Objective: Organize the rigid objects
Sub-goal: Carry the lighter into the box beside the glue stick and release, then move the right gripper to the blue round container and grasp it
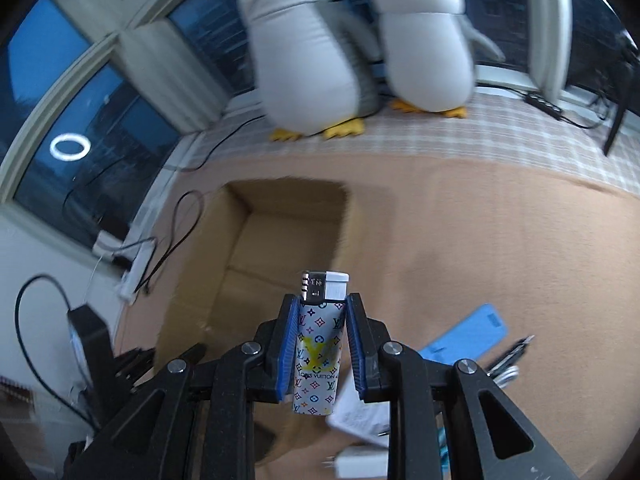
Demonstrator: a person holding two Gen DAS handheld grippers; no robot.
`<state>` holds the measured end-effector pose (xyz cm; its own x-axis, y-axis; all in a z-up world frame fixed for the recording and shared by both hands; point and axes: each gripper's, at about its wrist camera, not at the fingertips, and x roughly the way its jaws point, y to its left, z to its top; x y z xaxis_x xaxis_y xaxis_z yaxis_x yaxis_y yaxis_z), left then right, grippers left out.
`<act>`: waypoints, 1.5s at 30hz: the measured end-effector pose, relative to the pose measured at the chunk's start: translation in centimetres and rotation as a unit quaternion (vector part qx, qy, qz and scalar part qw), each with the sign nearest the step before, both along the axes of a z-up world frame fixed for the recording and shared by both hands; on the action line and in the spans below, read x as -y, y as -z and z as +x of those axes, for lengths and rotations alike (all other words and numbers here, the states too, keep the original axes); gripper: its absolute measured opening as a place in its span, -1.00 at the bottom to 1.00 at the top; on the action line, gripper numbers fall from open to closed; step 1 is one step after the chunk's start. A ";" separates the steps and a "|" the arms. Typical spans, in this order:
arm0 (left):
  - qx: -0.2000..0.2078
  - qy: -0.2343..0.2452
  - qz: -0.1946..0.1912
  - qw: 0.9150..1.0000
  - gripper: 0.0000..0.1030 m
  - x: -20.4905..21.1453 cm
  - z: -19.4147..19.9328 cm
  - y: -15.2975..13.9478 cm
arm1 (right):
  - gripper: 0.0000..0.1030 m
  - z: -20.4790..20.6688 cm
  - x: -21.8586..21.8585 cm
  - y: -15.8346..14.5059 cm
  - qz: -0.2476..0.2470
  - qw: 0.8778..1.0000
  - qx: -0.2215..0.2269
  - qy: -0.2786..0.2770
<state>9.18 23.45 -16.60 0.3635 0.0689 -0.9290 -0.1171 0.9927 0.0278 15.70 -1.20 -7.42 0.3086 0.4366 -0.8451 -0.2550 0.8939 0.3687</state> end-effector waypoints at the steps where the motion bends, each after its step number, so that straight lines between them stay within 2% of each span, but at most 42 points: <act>1: 0.000 0.000 0.000 1.000 -0.54 0.0 0.0 0.0 | -0.58 -0.5 -1.0 0.1 -0.002 1.000 -0.001 -0.012; 9: 0.000 0.000 0.000 1.000 -0.54 0.0 0.0 0.0 | -0.58 -2.2 -5.4 2.0 -0.022 0.998 -0.014 -0.055; 18: 0.000 0.000 0.000 1.000 -0.54 0.0 0.0 0.0 | -0.54 -3.0 -6.9 3.3 -0.055 0.995 -0.006 -0.078; 19: 0.000 0.000 0.000 1.000 -0.54 0.0 0.0 0.0 | -0.48 -3.1 -7.0 3.2 -0.057 0.995 -0.002 -0.080; 21: 0.000 0.000 0.000 1.000 -0.54 0.1 0.0 0.0 | 0.00 -3.3 -6.9 2.8 -0.061 0.995 0.010 -0.079; 23: 0.001 0.000 0.000 1.000 -0.54 0.1 -0.1 0.1 | 0.16 -3.5 -6.6 2.2 -0.063 0.995 0.025 -0.078; 25: 0.001 0.000 0.001 1.000 -0.53 0.2 0.0 0.1 | 0.16 -3.6 -6.3 1.8 -0.072 0.994 0.033 -0.075; 30: 0.001 0.001 0.002 1.000 -0.54 0.4 0.0 0.1 | 0.20 -3.6 -3.9 1.2 -0.083 0.995 0.039 -0.046; 35: 0.002 0.001 0.001 1.000 -0.54 0.4 0.0 0.1 | 0.21 -3.8 0.9 0.8 -0.102 0.994 0.044 0.004; 38: 0.002 0.001 0.001 1.000 -0.53 0.4 0.0 0.1 | 0.24 -3.6 4.3 0.9 -0.095 0.994 0.032 0.034; 42: 0.002 0.003 0.001 1.000 -0.54 0.4 0.0 0.1 | 0.44 -3.3 8.7 1.5 -0.114 0.990 0.022 0.081; 45: 0.002 0.002 0.001 1.000 -0.53 0.5 0.0 0.1 | 0.48 -3.3 10.9 2.0 -0.129 0.987 0.009 0.095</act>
